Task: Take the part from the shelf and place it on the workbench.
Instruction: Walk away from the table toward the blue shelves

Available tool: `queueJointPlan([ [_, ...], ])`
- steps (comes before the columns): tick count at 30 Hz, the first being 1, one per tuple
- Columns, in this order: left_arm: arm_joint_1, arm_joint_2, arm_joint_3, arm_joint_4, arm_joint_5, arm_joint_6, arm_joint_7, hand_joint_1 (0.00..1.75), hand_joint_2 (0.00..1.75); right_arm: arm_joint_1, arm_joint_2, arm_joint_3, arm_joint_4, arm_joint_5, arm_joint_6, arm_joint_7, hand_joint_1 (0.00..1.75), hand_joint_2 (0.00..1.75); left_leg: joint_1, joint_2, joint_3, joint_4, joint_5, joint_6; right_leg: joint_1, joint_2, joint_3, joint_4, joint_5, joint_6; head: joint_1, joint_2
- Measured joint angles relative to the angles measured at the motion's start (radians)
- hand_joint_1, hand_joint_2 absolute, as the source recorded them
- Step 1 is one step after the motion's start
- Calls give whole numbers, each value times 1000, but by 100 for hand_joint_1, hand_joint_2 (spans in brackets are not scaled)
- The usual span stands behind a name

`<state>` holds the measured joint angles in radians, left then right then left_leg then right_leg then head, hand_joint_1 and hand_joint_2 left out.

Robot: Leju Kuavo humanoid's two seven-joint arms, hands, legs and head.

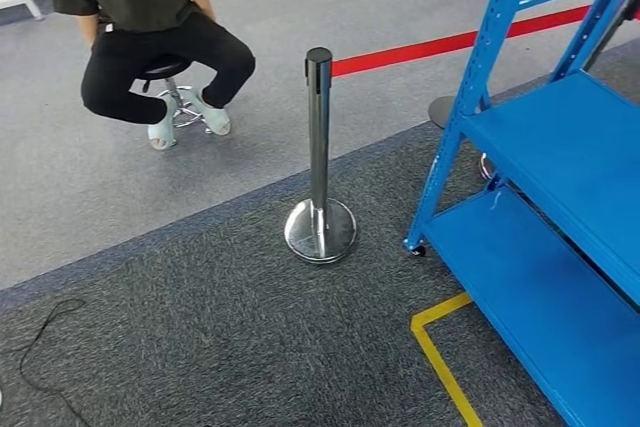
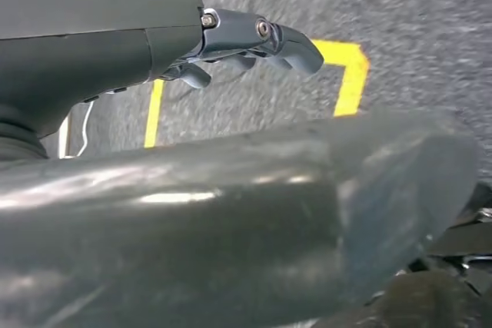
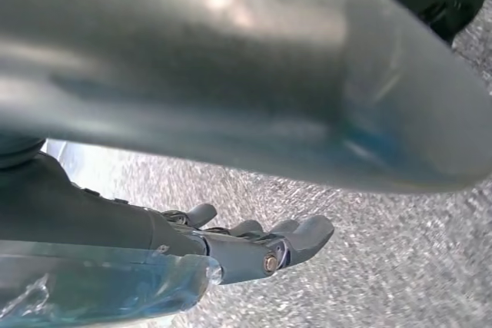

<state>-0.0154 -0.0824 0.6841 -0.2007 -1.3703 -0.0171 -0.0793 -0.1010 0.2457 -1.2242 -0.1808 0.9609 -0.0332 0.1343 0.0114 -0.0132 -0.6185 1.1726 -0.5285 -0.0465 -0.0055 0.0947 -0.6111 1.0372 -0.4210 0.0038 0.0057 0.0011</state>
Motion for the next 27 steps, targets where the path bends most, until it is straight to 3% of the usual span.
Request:
queueJointPlan([
  [2, -2, -2, 0, 0, 0, 0, 1, 0, 0, -2, 0, 0, 0, 0, 0, 0, 0, 0, 7, -59, 53, -127, 56, 1, 1, 29, -4, 4, 2, 9, -1, 0],
  [3, -2, -2, 0, 0, 0, 0, 1, 0, 0, -3, -1, 0, 0, 0, 0, 0, 0, 0, 9, -81, 67, -161, 63, 2, 0, 42, -8, 4, 4, 14, -2, 0],
  [4, -3, -3, 0, 0, 0, 0, 1, 0, 0, -2, -1, 0, 0, 0, 0, 0, 0, 0, 9, -89, 71, -174, 61, 5, 0, 55, -12, 2, 6, 21, -3, 0],
  [6, -4, -4, 0, 0, 0, -3, 0, 0, 0, 3, -1, 0, 0, 0, 0, 0, 0, 0, 8, -63, 73, -180, 64, 20, -5, 69, -21, -4, 11, 34, -4, 0],
  [8, -5, -5, 0, 0, 0, -10, -4, 0, 0, 6, -1, 0, 0, -1, 0, -1, 0, 0, 7, -33, 76, -186, 69, 35, -2, 21, -45, 36, -17, 41, 2, 0],
  [10, -2, -5, 1, 0, 0, -16, -8, 0, 0, 2, -2, 0, 0, -1, 0, -2, 0, 0, 1, -1, 77, -187, 69, 44, 2, -55, -101, 157, -86, 44, 6, 0],
  [12, 1, -5, 1, 0, 0, -17, -5, 0, 0, -1, -2, 0, 0, -1, 0, -3, 0, 0, -4, 33, 78, -187, 66, 46, 1, -83, -154, 274, -135, 47, 5, 0],
  [13, 1, -5, 1, 0, 0, -17, -3, 0, 0, 0, -2, 0, 0, 0, 0, -3, 0, 0, -4, 49, 79, -187, 65, 46, 1, -87, -156, 286, -132, 48, 5, 0],
  [14, 1, -5, 1, 0, 0, -17, -1, 0, 0, 1, -2, 0, 0, 0, 0, -3, 0, 0, -4, 63, 82, -187, 63, 45, 1, -92, -135, 255, -112, 47, 5, 0],
  [15, 0, -5, 1, 0, 0, -17, 1, 0, 0, 2, -2, 0, 0, 0, 0, -3, 0, 0, -4, 76, 85, -187, 60, 42, 1, -105, -96, 190, -81, 46, 5, 0],
  [17, -1, -5, 1, 0, -1, -17, 3, 0, 0, 1, -2, 0, 0, 0, -1, -3, 0, 0, -8, 98, 95, -185, 51, 33, 4, -149, -18, 57, -36, 39, 5, 0],
  [18, -2, -5, 1, 0, -3, -17, 4, 0, 0, -1, -2, 0, 0, 0, -1, -4, 0, 0, -10, 107, 100, -184, 48, 28, 6, -162, 3, 21, -27, 34, 4, 0],
  [19, -2, -4, 1, 0, -6, -17, 4, 0, 0, -2, -2, 0, 0, 0, -1, -4, 0, 0, -12, 117, 104, -185, 45, 22, 8, -164, 10, 9, -26, 27, 3, 0],
  [21, -6, -4, 1, 0, -11, -17, 2, 0, 0, -2, -2, 0, 0, 0, -2, -5, 0, 0, -11, 131, 110, -189, 43, 10, 8, -139, 9, 6, -21, 13, 3, 0],
  [22, -8, -4, 1, 0, -13, -17, 2, 0, 0, -1, -2, -1, 0, 0, -2, -5, 0, 0, -9, 120, 110, -184, 36, 4, 7, -128, 9, 4, -19, 7, 2, 0],
  [24, -10, -6, 1, 0, -14, -16, 1, 0, 0, -2, -2, -1, 0, 0, -3, -5, 0, 0, -5, 68, 80, -117, -9, -5, 1, -104, 10, -2, -14, -3, -3, 0],
  [25, -9, -6, 1, 0, -14, -16, 0, 0, 0, -3, -2, -1, 0, 0, -4, -5, 0, 0, -5, 41, 48, -51, -42, -6, 1, -92, 9, -2, -13, -6, -5, 0],
  [27, -4, -7, 1, 0, -14, -16, 0, 0, 0, -3, -3, -1, 0, 0, -5, -5, 0, 0, -5, 22, -24, 79, -86, -7, 1, -61, 8, -2, -12, -9, -6, 0],
])
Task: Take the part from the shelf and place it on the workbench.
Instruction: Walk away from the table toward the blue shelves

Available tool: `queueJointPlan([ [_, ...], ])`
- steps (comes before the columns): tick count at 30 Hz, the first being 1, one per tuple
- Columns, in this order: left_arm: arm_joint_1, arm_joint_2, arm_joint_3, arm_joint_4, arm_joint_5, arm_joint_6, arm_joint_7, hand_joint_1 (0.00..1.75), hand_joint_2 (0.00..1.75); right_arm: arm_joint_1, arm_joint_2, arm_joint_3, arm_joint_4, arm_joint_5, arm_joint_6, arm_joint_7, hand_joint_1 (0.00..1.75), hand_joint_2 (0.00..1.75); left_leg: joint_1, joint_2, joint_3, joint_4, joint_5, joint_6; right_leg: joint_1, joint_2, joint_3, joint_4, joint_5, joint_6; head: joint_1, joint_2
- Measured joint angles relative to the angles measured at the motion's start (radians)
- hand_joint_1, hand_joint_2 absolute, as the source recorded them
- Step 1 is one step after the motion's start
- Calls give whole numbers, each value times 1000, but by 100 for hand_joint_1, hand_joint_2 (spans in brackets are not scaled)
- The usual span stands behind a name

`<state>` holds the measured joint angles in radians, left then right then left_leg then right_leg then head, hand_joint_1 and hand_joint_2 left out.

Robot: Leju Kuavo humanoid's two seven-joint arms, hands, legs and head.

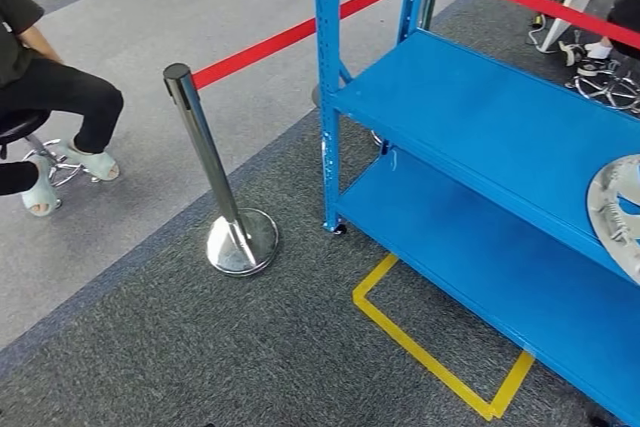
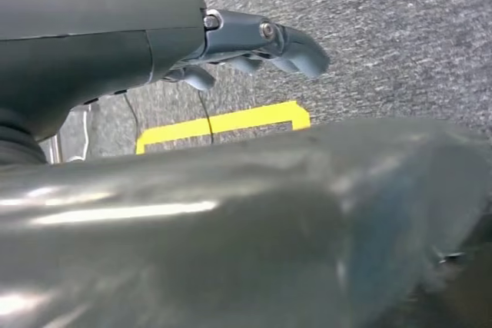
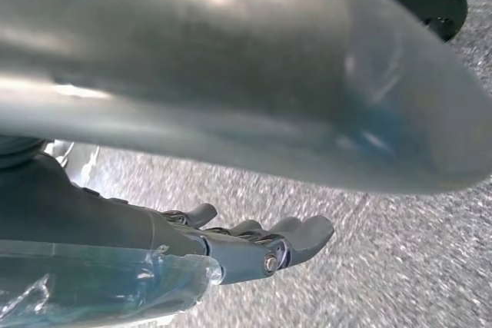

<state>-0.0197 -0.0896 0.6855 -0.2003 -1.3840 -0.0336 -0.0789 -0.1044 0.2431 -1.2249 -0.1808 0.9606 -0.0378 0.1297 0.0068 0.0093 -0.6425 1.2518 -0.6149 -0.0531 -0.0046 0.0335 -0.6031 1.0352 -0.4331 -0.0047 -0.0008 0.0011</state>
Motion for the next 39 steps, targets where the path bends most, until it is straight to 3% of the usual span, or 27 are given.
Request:
queueJointPlan([
  [1, 2, 0, 0, 0, 0, 0, 0, 0, 0, 1, 0, 0, 0, 0, 0, 0, 0, 0, 0, -2, -19, 24, 6, 1, 0, 16, 0, 0, 0, 0, 0, 0],
  [2, 3, 0, 0, 0, 0, -1, 1, 0, 0, 3, 0, 0, 0, 0, 0, 0, 0, 0, 0, -4, -20, 11, 32, 3, 0, 32, 1, 0, 1, 1, 0, 0],
  [3, 3, 0, 0, 0, -1, -1, 2, 0, 0, 3, 0, 0, 0, 0, 0, 0, 0, 0, 1, -11, -2, -39, 71, 4, -2, 47, 2, 0, 1, 2, 0, 0],
  [5, 1, 0, 0, 0, -4, -1, 5, 0, 0, 1, 0, 0, 0, 1, 0, 0, 0, 0, 7, -56, 56, -177, 140, 7, -3, 76, 0, 3, 3, 8, 0, 0],
  [7, 0, 0, 1, 0, -7, -1, 10, 0, 0, 0, 0, 0, 0, 2, 0, 0, 0, 0, 9, -91, 89, -254, 159, 12, -3, 101, -7, 2, 6, 21, -1, 0],
  [9, -2, -1, 2, 0, -11, 1, 14, 0, 0, 5, 0, 0, 0, 2, -1, 1, 0, 0, 7, -78, 91, -264, 159, 24, -7, 120, -14, -5, 11, 35, -1, 0],
  [11, -4, -2, 2, 0, -18, 6, 16, 0, 0, 9, 0, 0, 0, 3, -1, 2, 0, 0, 7, -54, 93, -271, 165, 40, -5, 80, -29, 16, -4, 44, 3, 0],
  [13, -2, -2, 2, 0, -24, 11, 18, 0, 0, 7, 0, 0, 0, 5, -2, 3, 0, 0, 5, -26, 95, -274, 166, 50, -2, 9, -75, 116, -63, 48, 8, 0],
  [15, 3, -1, 2, 0, -27, 14, 21, 0, 0, 3, 0, 0, 0, 6, -2, 3, 0, 0, 0, 6, 96, -274, 163, 54, -3, -21, -134, 245, -122, 53, 10, 0],
  [16, 3, -1, 2, 0, -29, 14, 22, 0, 0, 3, 0, 0, 0, 6, -2, 3, 0, 0, -1, 21, 97, -273, 162, 54, -4, -24, -146, 275, -128, 55, 10, 0],
  [17, 3, -2, 2, 0, -32, 15, 23, 0, 0, 4, 0, 0, 0, 6, -2, 4, 0, 0, -1, 35, 98, -273, 160, 54, -4, -27, -137, 267, -116, 56, 10, 0],
  [18, 2, -2, 2, 0, -35, 16, 24, 0, 0, 6, -1, 0, 0, 7, -2, 4, 0, 0, -1, 48, 101, -273, 158, 52, -4, -34, -108, 218, -89, 56, 10, 0],
  [20, 1, -2, 2, 0, -39, 17, 27, 0, 0, 5, -2, 0, 0, 8, -2, 4, 0, 0, -4, 71, 110, -272, 151, 44, -2, -77, -25, 77, -35, 51, 10, 0],
  [22, 1, -2, 2, 0, -40, 17, 30, 0, 0, 1, -3, 0, 0, 9, -2, 5, 0, 0, -10, 89, 118, -270, 145, 34, 2, -108, 16, 5, -17, 41, 8, 0],
  [23, 0, -1, 2, 0, -40, 17, 31, 0, 0, 0, -3, 0, 0, 9, -2, 5, 0, 0, -12, 97, 120, -270, 144, 30, 3, -106, 16, 2, -19, 36, 7, 0],
  [27, -1, -1, 2, 0, -41, 18, 32, 0, 0, 0, -3, 0, 0, 9, -2, 5, 0, 0, -11, 107, 123, -272, 145, 25, 5, -93, 12, 3, -18, 31, 6, 0],
  [29, -2, -2, 2, 0, -41, 18, 33, 0, 0, 0, -3, 0, 0, 10, -3, 5, 0, 0, -6, 55, 69, -154, 78, 12, 1, -52, 9, -1, -11, 17, 4, 0],
  [31, 0, -2, 2, 0, -42, 18, 36, 0, 0, 0, -4, 0, 0, 10, -5, 5, 0, 0, -3, 0, -5, -6, 13, 1, -4, 3, 7, -5, -4, 4, 2, 0],
  [32, 1, -2, 2, 0, -42, 18, 37, 0, 0, 1, -4, 0, 0, 10, -5, 5, 0, 0, -2, -2, -15, 4, 24, 2, -5, 19, 7, -5, -4, 5, 2, 0],
  [34, 2, -1, 2, 0, -42, 18, 40, 0, 0, 2, -4, 0, 0, 10, -5, 6, 0, 0, 2, -18, 16, -79, 93, 4, -7, 52, 7, -5, -1, 8, 2, 0],
  [36, 0, -1, 3, 0, -42, 18, 41, 0, 0, 0, -4, 0, 0, 10, -5, 6, 0, 0, 10, -70, 69, -205, 148, 5, -7, 82, 3, -2, 1, 17, 1, 0],
  [38, -1, -1, 3, 0, -42, 18, 42, 0, 0, 0, -4, 0, 0, 10, -5, 6, 0, 0, 13, -99, 92, -260, 156, 9, -6, 105, -5, -2, 5, 30, 1, 0],
  [39, -2, -1, 3, 0, -43, 18, 43, 0, 0, 3, -4, 0, 0, 10, -5, 6, 0, 0, 13, -90, 94, -264, 156, 15, -8, 116, -10, -6, 8, 37, 1, 0],
])
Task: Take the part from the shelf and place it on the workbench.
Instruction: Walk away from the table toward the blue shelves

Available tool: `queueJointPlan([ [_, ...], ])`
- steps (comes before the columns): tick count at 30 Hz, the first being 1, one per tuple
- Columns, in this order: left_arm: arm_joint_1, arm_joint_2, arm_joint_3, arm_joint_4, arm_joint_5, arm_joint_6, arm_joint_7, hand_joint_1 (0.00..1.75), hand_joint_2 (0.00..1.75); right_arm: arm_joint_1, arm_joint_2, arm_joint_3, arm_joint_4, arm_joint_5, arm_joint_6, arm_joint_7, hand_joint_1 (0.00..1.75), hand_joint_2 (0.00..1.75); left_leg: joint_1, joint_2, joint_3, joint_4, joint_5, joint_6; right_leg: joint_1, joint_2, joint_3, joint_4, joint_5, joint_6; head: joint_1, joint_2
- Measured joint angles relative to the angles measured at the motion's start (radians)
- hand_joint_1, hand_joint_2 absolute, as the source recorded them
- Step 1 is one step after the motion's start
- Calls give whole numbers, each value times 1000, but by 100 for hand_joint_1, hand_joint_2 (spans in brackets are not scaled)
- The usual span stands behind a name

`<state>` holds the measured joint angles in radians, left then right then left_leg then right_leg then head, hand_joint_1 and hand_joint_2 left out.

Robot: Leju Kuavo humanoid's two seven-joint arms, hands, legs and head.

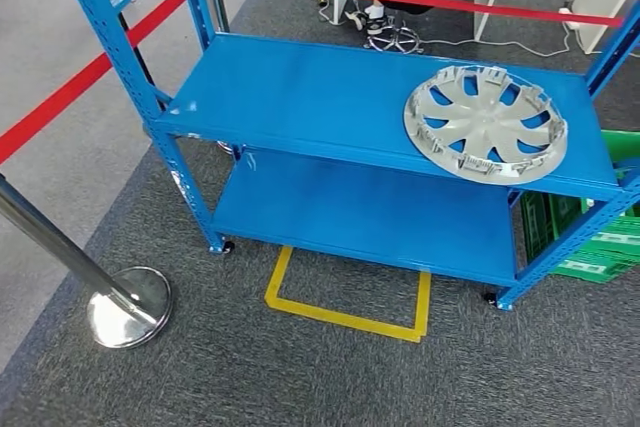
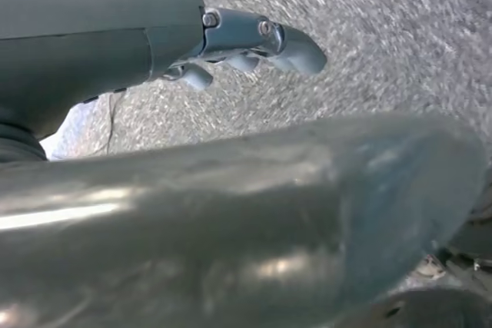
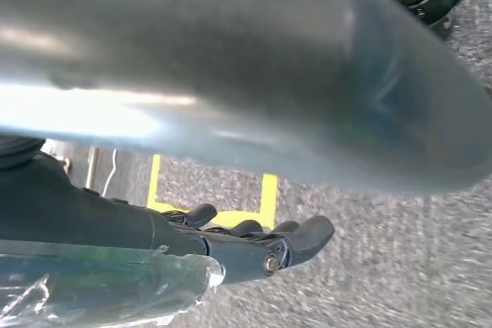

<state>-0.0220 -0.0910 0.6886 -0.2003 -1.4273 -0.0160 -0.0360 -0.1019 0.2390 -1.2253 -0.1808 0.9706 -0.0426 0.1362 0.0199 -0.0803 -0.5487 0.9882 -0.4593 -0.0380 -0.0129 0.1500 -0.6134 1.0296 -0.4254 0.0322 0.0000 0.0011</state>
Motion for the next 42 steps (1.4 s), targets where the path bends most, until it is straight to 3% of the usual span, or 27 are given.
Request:
queueJointPlan([
  [1, -1, -1, 0, 0, -2, 0, 4, 0, 0, 3, 0, 0, 0, 0, 0, 0, 0, 0, 0, 12, 1, -2, 2, 7, -2, 3, -4, -2, 2, 6, 0, 0],
  [3, -2, -1, 0, 0, -9, -1, 20, 0, 0, 6, -1, 0, 0, 2, -1, 1, 0, 0, 0, 39, 1, -6, 7, 23, 2, -43, -24, 35, -24, 15, 6, 0],
  [5, 0, 1, 0, 0, -13, -8, 38, 0, 0, 3, -1, 0, 0, 4, 0, 3, 0, 0, -4, 69, 1, -7, 6, 31, 5, -114, -76, 149, -93, 18, 12, 0],
  [7, 4, 3, 2, 0, -9, -19, 46, 0, 0, 0, -1, 0, 0, 6, 1, 3, 0, 0, -9, 102, 2, -6, 5, 34, 4, -139, -127, 265, -144, 20, 12, 0],
  [8, 5, 3, 3, 0, -5, -24, 48, 0, 0, 0, -1, 0, 0, 7, 1, 3, 0, 0, -10, 117, 2, -6, 4, 34, 4, -142, -130, 280, -143, 20, 12, 0],
  [9, 4, 4, 5, 0, -2, -28, 51, 0, 0, 2, -1, 0, 0, 7, 1, 3, 0, 0, -10, 131, 4, -6, 2, 33, 4, -147, -112, 255, -124, 20, 12, 0],
  [11, 3, 4, 9, 0, 2, -34, 58, 0, 0, 2, -1, 0, 0, 10, -2, 1, 0, 0, -11, 152, 10, -5, -3, 26, 4, -173, -37, 124, -66, 19, 13, 0],
  [13, 1, 7, 13, 0, 3, -37, 65, 0, 0, 0, -1, 0, 0, 16, -18, -7, 0, 0, -16, 165, 16, -2, -9, 14, 4, -192, 20, 27, -36, 11, 9, 0],
  [16, -8, 11, 20, 0, 3, -42, 73, 0, 0, 5, -1, 1, 0, 27, -70, -16, 0, 0, -18, 173, 20, -3, -8, -3, 6, -182, 27, 12, -33, -6, 4, 0],
  [17, -9, 12, 21, 0, 3, -44, 75, 0, 0, 5, -1, 1, 0, 30, -83, -16, 0, 0, -16, 165, 18, 1, -14, -8, 5, -179, 27, 10, -32, -12, 3, 0],
  [19, -8, 12, 24, 0, 4, -47, 77, 0, 0, 1, -2, 1, 0, 28, -93, -14, 0, 0, -13, 130, -9, 60, -55, -17, 2, -170, 27, 5, -27, -24, 2, 0],
  [20, -6, 12, 26, 0, 5, -49, 78, 0, 0, -1, -2, 1, 0, 27, -94, -13, 0, 0, -12, 109, -39, 123, -89, -20, 2, -165, 26, 5, -26, -28, 1, 0],
  [22, -2, 14, 32, 0, 9, -54, 79, 0, 87, -3, -3, 1, 0, 16, -94, -13, 0, 0, -11, 92, -106, 252, -138, -23, 3, -154, 23, 5, -25, -31, 1, 0],
  [23, 0, 14, 36, 0, 13, -57, 81, 0, 131, -2, -3, -1, 0, 0, -94, -18, 0, 0, -11, 90, -123, 280, -137, -22, 3, -148, 23, 5, -25, -32, 1, 0],
  [24, 2, 14, 40, 0, 19, -60, 87, 0, 175, -2, -3, -7, 0, -27, -99, -30, 0, 0, -11, 89, -121, 268, -115, -21, 3, -142, 23, 5, -25, -32, 1, 0],
  [26, 2, 14, 52, 0, 39, -66, 110, 0, 175, -4, -2, -33, 0, -92, -119, -68, 0, 0, -10, 88, -71, 155, -42, -17, 2, -133, 25, 5, -24, -29, 1, 0],
  [28, -2, 13, 70, 0, 58, -80, 160, 0, 175, -7, -1, -64, 0, -132, -153, -93, 0, 87, -10, 85, -16, 38, 0, -11, 6, -126, 23, 8, -25, -21, 0, 0],
  [30, -5, 10, 83, 0, 51, -103, 212, 0, 175, -8, -1, -84, 0, -138, -176, -91, 0, 175, -10, 83, -1, -3, 5, -7, 12, -123, 18, 10, -27, -27, 1, 0],
  [32, -4, 8, 86, 0, 29, -121, 226, 0, 175, -6, -2, -93, 0, -124, -162, -86, 0, 175, -11, 83, -2, -5, 7, -4, 12, -124, 17, 3, -24, -34, 2, 0],
  [33, -2, 8, 86, 0, 22, -122, 217, 0, 175, -5, -2, -95, 0, -109, -145, -86, 0, 175, -12, 83, -3, -5, 7, 0, 12, -125, 18, -1, -21, -31, 3, 0],
  [34, -2, 8, 85, 0, 21, -117, 202, 0, 175, -4, -3, -92, 0, -88, -129, -88, 0, 131, -12, 83, -3, -5, 7, 3, 12, -125, 19, -5, -18, -25, 3, 0],
  [37, 0, 9, 67, 0, 55, -94, 162, 0, 44, 1, -8, -57, -1, -55, -100, -95, 0, 0, -13, 83, -3, -4, 7, 9, 11, -125, 25, -12, -14, -14, 3, 0],
  [38, 1, 9, 58, -1, 75, -89, 156, 0, 0, 5, -11, -41, -2, -63, -96, -95, 0, 0, -14, 83, -3, -4, 7, 10, 10, -125, 27, -14, -12, -11, 2, 0],
  [42, 11, 15, 17, -3, 168, -79, 146, 0, 0, 23, -24, 32, -10, -120, -85, -98, 0, 0, -15, 83, -3, -4, 8, 12, 8, -124, 29, -15, -10, -4, 2, 0],
])
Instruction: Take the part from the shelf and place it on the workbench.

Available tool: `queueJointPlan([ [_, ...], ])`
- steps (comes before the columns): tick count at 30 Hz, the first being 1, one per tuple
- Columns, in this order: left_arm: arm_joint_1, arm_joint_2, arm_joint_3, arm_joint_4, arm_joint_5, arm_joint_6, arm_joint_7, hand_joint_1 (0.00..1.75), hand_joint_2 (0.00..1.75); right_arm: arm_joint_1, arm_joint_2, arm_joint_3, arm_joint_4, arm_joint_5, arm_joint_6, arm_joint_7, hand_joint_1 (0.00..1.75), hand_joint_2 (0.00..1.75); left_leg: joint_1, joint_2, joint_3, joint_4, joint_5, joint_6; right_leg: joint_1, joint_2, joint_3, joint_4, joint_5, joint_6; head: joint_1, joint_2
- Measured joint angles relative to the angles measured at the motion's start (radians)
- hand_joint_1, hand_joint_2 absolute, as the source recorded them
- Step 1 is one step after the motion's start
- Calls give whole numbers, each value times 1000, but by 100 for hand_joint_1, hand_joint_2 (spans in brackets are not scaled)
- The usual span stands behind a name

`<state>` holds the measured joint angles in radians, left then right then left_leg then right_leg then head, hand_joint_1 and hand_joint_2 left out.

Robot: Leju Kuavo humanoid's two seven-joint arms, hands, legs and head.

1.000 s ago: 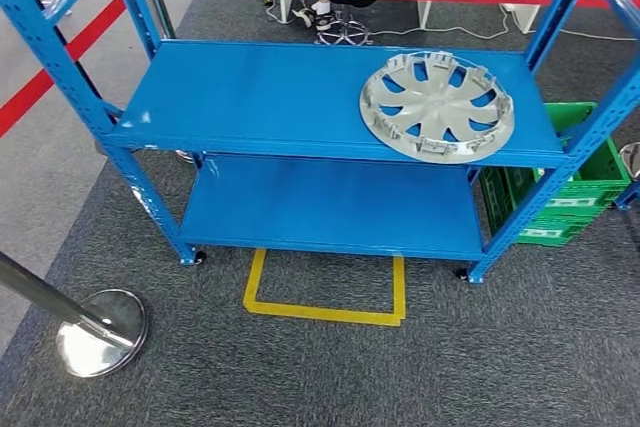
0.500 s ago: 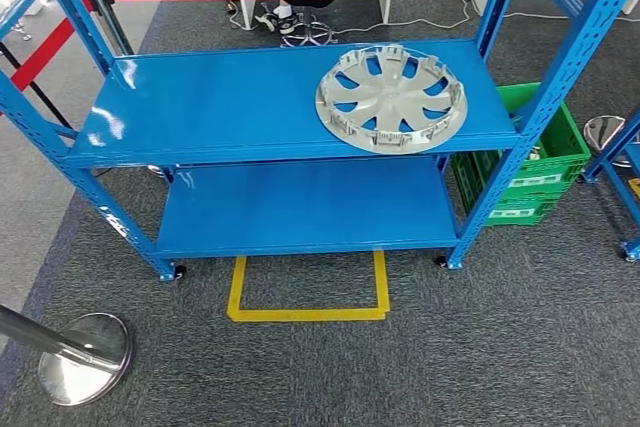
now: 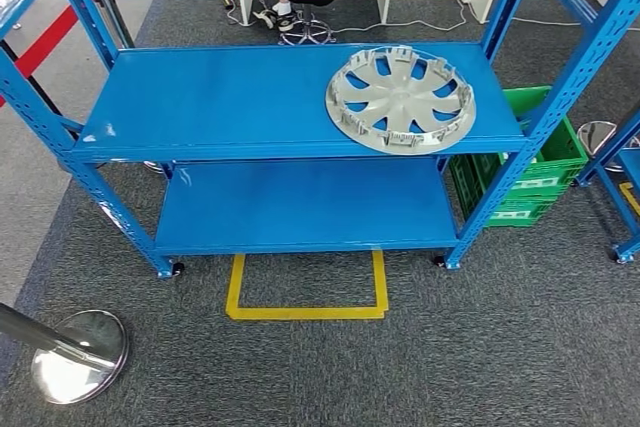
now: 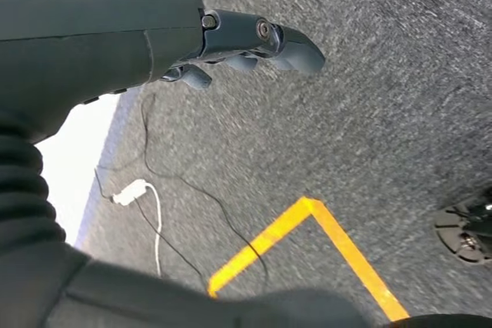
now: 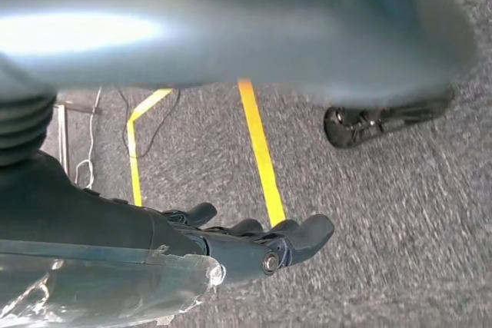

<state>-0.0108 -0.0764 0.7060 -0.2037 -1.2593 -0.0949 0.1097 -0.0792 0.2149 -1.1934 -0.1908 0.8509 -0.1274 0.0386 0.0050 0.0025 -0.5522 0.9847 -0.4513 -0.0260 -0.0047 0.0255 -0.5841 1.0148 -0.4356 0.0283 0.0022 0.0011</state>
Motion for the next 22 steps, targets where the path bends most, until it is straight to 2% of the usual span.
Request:
queueJointPlan([
  [22, 62, 28, -274, -62, 518, 41, -45, 0, 0, 94, -85, 471, -76, -348, 51, -15, 0, 0, 3, 0, 0, -1, 2, -2, 3, 0, -2, 2, -1, 2, 0, 0],
])
